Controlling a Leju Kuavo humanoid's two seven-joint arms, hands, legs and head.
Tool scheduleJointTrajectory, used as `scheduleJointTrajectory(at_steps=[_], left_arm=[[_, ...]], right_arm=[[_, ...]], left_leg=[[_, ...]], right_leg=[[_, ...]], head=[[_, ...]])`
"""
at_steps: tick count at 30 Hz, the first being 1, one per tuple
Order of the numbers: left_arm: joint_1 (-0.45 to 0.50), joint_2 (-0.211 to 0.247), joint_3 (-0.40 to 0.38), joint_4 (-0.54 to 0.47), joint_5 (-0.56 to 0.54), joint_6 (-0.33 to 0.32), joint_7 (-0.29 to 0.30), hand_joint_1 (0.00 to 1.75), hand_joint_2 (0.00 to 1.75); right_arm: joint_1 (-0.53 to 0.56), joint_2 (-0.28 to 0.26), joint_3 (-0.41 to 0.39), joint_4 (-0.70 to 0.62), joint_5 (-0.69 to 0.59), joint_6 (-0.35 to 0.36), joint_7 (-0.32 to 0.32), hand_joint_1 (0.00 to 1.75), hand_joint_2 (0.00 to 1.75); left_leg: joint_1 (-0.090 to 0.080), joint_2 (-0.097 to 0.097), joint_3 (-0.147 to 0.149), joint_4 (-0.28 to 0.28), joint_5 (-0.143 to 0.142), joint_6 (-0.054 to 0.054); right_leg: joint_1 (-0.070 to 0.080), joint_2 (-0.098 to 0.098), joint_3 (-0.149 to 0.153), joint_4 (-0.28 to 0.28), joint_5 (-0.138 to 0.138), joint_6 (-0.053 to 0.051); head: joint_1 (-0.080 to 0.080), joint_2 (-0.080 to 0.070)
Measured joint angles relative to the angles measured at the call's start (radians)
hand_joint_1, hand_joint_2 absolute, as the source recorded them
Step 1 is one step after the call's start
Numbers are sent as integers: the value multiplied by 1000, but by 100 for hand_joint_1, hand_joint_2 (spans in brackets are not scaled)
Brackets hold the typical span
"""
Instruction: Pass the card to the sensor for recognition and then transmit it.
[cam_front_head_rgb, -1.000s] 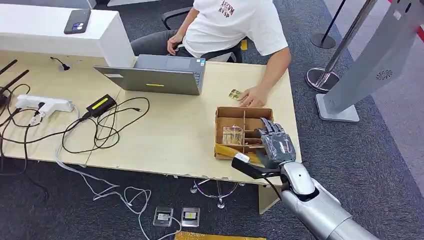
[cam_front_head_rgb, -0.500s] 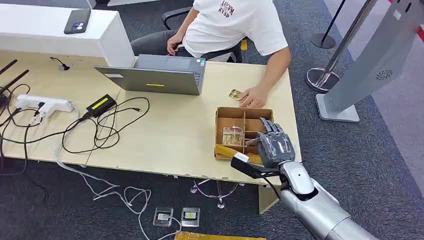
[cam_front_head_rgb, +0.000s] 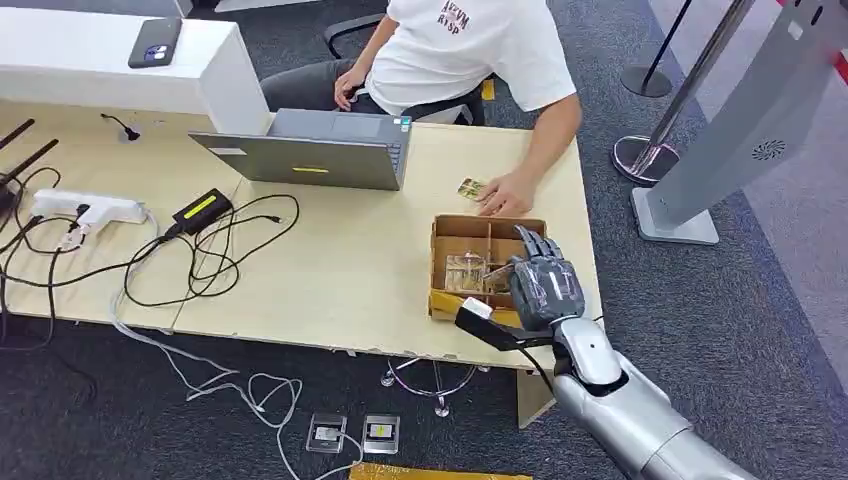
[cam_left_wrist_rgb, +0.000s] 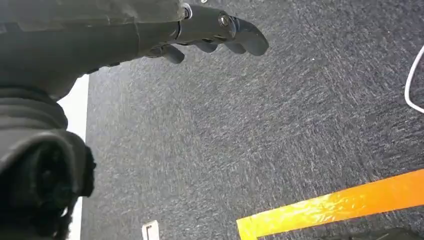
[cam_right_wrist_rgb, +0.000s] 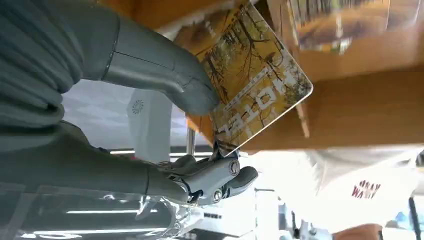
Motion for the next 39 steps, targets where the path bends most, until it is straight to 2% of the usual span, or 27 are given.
scheduleJointTrajectory(at_steps=[8,21,31,39], left_arm=[[-8,0,0,0,-34,-11,11,0,0],[-25,-8,-4,0,-81,-30,32,0,0],[-47,-10,-6,0,-127,-55,45,0,0],[-63,-12,-10,0,-178,-84,63,0,0]], right_arm=[[-63,-3,-45,-29,25,-82,72,175,175],[-156,-32,-133,-103,31,-63,140,175,175],[-213,-37,-149,-84,-2,-54,143,175,175],[-327,21,-138,48,-10,-59,110,175,175]], left_leg=[[0,0,1,0,0,0],[0,0,1,0,0,0],[0,0,0,0,0,0],[0,0,0,0,1,0]], right_leg=[[0,0,0,0,1,-1],[0,0,0,0,1,-1],[0,0,0,0,1,-1],[0,0,0,0,1,-1]], head=[[0,0],[0,0],[0,0],[0,0]])
